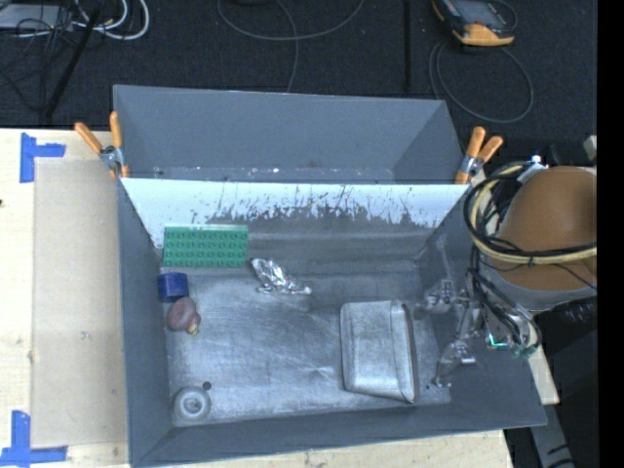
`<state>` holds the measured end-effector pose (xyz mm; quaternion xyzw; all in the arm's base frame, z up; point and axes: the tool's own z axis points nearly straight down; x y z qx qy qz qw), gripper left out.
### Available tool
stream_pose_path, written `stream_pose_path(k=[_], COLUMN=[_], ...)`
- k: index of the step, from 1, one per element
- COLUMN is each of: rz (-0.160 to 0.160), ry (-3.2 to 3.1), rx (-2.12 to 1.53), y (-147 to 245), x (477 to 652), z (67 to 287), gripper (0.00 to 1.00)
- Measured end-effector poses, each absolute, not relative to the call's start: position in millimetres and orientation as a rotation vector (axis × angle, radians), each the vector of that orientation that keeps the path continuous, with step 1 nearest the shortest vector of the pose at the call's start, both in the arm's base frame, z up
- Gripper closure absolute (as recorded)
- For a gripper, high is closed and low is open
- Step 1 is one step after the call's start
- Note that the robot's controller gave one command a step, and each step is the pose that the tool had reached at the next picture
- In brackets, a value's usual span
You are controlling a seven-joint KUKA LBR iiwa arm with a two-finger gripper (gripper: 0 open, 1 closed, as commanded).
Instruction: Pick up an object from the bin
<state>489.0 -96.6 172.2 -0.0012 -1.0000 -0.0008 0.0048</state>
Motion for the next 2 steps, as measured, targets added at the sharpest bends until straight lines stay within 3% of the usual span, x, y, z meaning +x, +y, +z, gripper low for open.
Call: stream_pose_path(k=[1, 2], rz=[-0.005, -0.001], ry=[-3.131, -3.136], rx=[0.128, 0.129], y=[-50.0, -51.7], x=[471.5, 472.9], z=[125.4, 127.5], gripper=[0.00, 1.00])
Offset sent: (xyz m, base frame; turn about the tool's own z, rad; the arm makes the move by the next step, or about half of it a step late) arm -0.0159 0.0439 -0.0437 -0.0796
